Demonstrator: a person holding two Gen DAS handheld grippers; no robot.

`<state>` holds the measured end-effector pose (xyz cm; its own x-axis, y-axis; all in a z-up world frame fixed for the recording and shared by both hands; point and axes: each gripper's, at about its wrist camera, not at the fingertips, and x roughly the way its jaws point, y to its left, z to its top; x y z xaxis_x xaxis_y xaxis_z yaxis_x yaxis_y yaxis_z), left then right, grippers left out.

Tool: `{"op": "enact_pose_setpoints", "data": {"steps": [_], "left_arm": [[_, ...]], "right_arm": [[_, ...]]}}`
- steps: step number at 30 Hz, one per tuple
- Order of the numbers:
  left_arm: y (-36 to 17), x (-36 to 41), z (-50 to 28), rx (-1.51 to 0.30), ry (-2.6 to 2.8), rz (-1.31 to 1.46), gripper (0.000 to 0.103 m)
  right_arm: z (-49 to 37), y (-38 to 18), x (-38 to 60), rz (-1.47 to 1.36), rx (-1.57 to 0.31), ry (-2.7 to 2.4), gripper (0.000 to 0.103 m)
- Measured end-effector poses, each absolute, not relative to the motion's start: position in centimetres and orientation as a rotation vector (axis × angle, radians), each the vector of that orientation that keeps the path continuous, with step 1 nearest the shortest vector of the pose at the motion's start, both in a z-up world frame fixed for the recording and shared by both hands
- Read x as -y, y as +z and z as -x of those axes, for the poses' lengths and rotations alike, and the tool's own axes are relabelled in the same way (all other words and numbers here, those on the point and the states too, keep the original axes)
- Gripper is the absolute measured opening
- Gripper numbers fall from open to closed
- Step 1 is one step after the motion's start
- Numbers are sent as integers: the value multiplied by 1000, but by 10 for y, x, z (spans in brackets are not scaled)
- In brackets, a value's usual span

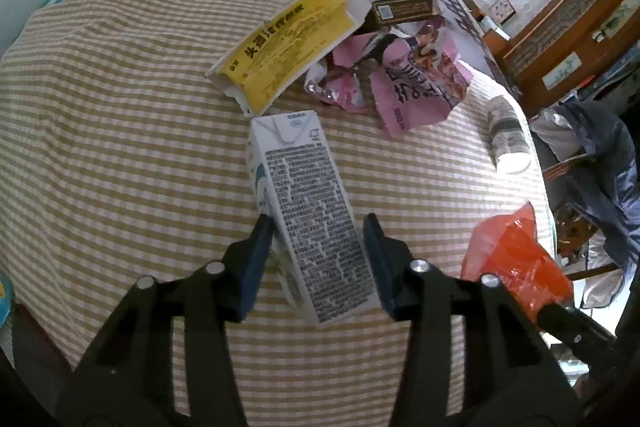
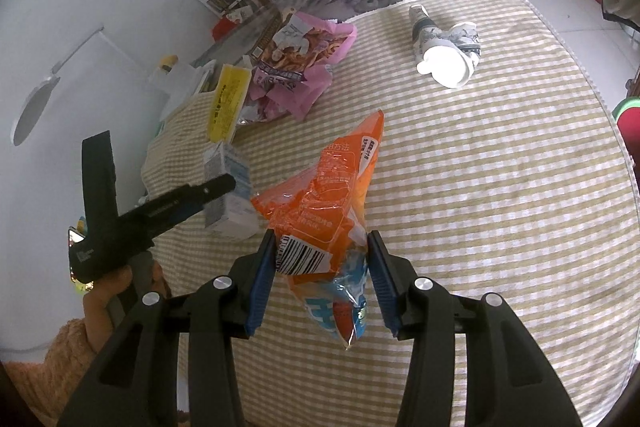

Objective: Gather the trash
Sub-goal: 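Grasp the white milk carton with the left tool and lift it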

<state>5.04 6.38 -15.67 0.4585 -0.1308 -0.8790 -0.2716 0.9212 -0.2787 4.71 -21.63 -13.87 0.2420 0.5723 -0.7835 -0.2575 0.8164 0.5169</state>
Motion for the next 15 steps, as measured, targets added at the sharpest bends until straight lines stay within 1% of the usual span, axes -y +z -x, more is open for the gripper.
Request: {"op": "enact_pose_setpoints", "data": {"steps": [4, 9, 10, 11, 15], "left_arm": [[-144, -66, -42, -1048, 94, 419, 42], [-113, -59, -33, -967, 65, 400, 40], [-107, -58, -32, -956, 55, 399, 24], [-102, -56, -31, -950, 43, 400, 17], [-85, -49, -28, -911, 10, 400, 16]], "right_arm": [[-47, -136, 215, -296, -1189, 577, 45], [-50, -132, 213, -289, -1171, 574, 45], [-51, -129, 211, -279, -1160, 574, 45], [-52, -125, 209, -269, -1146, 574, 45], [-55, -105, 199, -228, -1067, 586, 45]]}}
